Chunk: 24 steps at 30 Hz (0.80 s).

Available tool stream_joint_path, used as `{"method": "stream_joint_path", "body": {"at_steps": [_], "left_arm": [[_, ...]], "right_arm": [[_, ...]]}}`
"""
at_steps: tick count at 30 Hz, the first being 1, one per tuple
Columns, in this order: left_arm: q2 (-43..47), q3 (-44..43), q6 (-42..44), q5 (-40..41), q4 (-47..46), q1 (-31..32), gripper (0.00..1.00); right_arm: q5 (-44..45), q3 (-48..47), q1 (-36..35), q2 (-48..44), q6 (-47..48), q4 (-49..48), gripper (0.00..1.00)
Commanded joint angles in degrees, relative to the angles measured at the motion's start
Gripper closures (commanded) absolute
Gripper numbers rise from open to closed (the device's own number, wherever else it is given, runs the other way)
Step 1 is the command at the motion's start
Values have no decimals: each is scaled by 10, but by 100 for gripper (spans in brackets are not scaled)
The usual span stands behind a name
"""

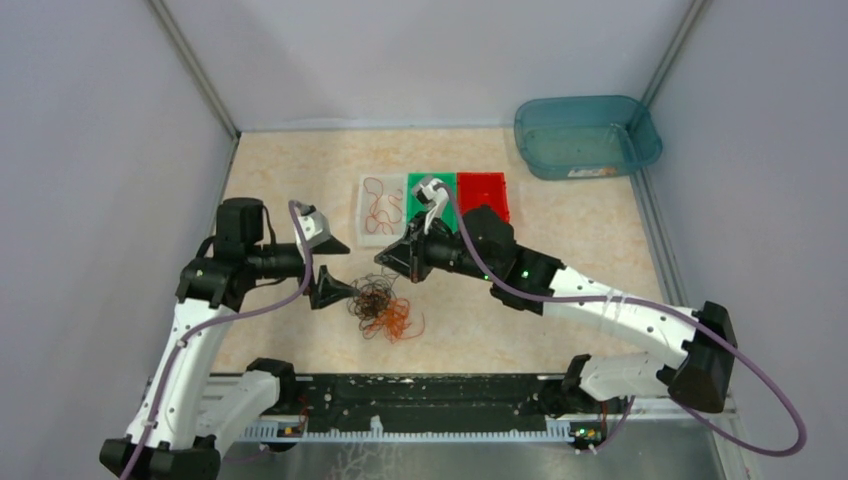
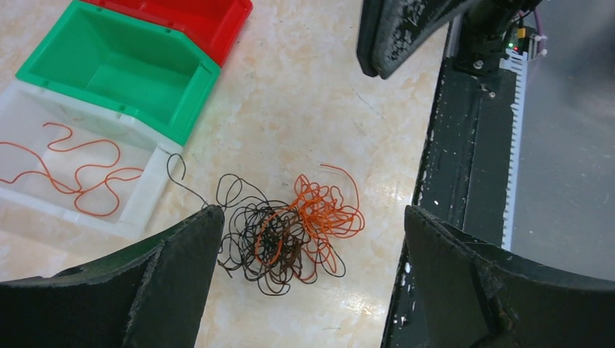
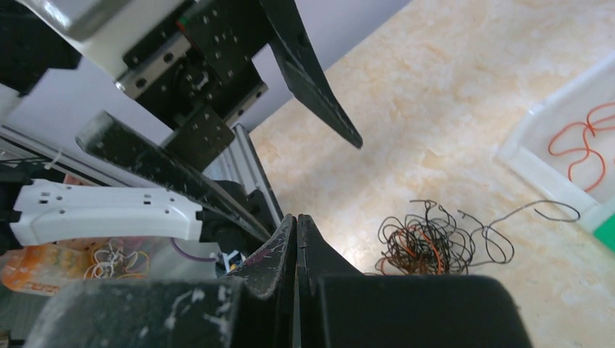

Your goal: Untangle the cables

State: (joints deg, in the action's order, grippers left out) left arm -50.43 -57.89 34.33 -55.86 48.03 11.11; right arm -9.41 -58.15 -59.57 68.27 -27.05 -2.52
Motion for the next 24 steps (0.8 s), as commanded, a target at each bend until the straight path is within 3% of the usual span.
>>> {"method": "stream_joint_path", "body": {"at_steps": [1, 6, 11, 13, 24], "left_arm": [[17, 20, 1, -49, -7, 0, 0], [15, 28, 5, -21, -11, 0, 0], [18, 39, 20, 3, -18, 0, 0], [16, 40, 18, 3, -25, 0, 0], [-1, 19, 19, 12, -18, -1, 0]], "right_arm": [[-29, -47, 1, 18, -9, -42, 100], [-3, -12, 1, 30, 16, 11, 99], [46, 105, -23, 37, 64, 2, 73], [54, 118, -31, 59, 84, 1, 67], [25, 124, -51, 196, 151, -63, 66]]}}
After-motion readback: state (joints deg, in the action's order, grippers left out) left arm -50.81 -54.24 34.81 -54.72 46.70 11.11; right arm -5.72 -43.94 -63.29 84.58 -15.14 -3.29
